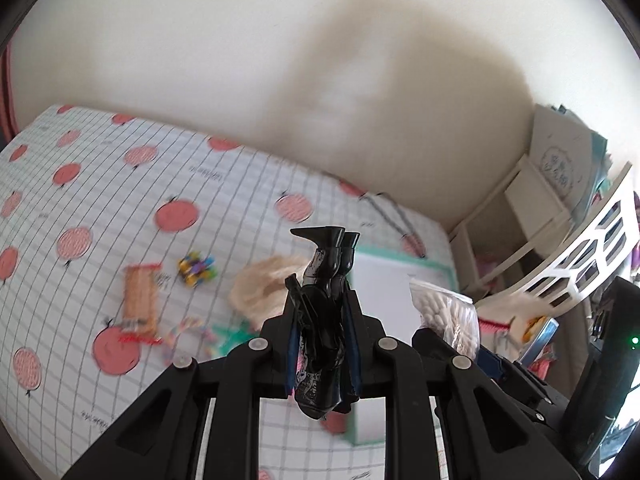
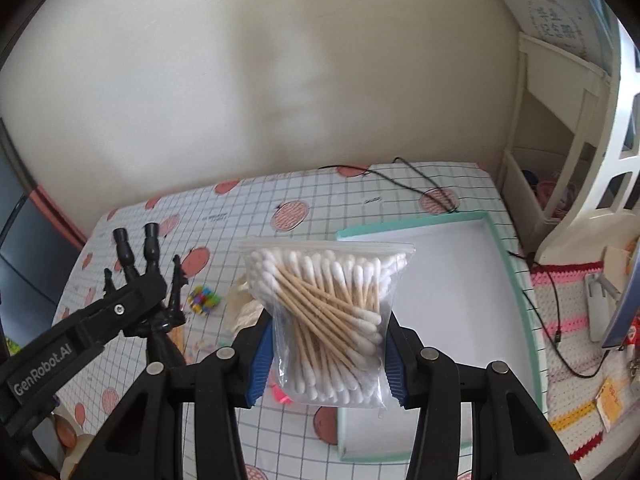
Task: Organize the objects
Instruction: 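Lift and carry the figure and swab bag over the white tray with both tools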
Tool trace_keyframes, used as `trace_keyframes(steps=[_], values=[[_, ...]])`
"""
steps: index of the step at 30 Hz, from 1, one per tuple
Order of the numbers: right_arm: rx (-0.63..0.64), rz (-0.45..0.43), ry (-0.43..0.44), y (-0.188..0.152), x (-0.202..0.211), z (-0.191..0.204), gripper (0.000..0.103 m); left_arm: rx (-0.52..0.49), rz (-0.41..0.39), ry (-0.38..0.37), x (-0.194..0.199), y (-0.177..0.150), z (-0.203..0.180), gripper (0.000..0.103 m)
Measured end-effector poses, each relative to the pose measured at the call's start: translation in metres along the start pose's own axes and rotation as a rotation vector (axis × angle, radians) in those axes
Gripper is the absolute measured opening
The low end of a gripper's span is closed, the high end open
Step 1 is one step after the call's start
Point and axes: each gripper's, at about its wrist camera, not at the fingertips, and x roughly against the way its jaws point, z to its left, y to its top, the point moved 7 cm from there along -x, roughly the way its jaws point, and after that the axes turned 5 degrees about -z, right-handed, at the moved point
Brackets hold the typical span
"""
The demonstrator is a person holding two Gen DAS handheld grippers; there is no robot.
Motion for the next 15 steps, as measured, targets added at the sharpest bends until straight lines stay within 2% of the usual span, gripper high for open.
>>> trace_keyframes(steps=[7, 12, 15], values=[[-0.060, -0.014, -0.009, 0.021, -0.018, -0.037, 0.050, -0.016, -0.018, -0.037, -0.026, 0.021, -0.030, 0.021], [-0.075, 0.001, -0.065, 0.028, -0.038, -0.067, 0.050, -0.023, 0.015, -0.055, -0.060, 0.019, -0.048, 0.021], [-0.086, 0.000, -0.067, 0.033, -0.047, -0.082, 0.050, -0.024, 0.040, -0.067, -0.081, 0.013, -0.059, 0.021]])
